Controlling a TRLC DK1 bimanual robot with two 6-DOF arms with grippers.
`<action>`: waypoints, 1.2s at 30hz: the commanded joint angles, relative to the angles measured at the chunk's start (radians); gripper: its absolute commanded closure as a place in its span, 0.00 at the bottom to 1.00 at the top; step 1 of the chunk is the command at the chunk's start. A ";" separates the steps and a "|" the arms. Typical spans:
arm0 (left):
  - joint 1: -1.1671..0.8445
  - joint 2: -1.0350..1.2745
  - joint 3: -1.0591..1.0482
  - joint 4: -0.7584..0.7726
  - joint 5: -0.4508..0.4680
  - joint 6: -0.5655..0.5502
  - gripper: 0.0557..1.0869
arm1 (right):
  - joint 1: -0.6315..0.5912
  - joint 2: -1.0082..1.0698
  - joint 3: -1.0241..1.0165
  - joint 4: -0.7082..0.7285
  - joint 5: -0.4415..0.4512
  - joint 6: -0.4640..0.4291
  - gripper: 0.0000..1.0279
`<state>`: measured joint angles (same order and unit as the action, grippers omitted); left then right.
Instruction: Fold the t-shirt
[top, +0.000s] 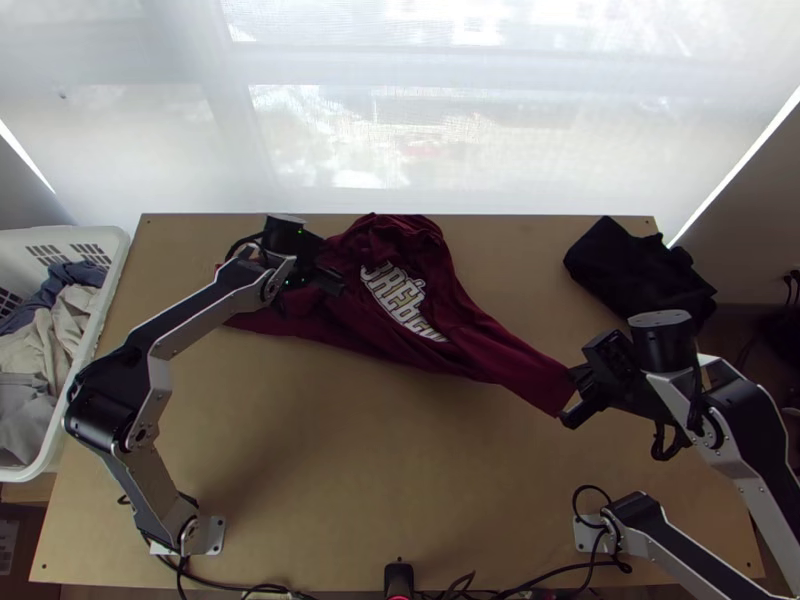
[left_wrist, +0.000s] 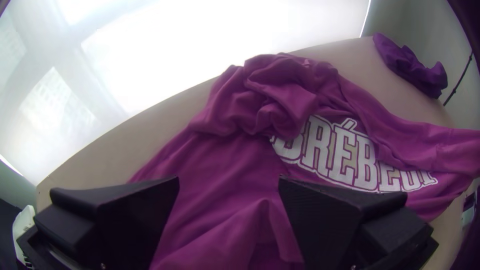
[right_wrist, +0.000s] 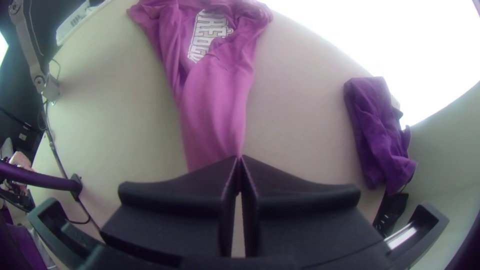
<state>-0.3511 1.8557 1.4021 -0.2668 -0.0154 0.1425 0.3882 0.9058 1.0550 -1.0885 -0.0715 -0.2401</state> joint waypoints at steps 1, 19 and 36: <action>0.011 -0.093 -0.045 -0.158 0.023 0.016 0.06 | -0.018 0.004 0.008 0.001 0.001 -0.015 0.97; -0.069 -0.079 -0.143 -0.278 0.138 0.052 0.07 | -0.026 -0.001 -0.032 0.036 0.001 -0.016 0.97; -0.052 0.082 -0.002 -0.233 0.135 0.057 0.07 | -0.028 -0.027 -0.043 0.027 0.001 -0.018 0.97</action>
<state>-0.4103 1.8812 1.3357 -0.5018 0.1196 0.1955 0.3603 0.8841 1.0142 -1.0592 -0.0711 -0.2581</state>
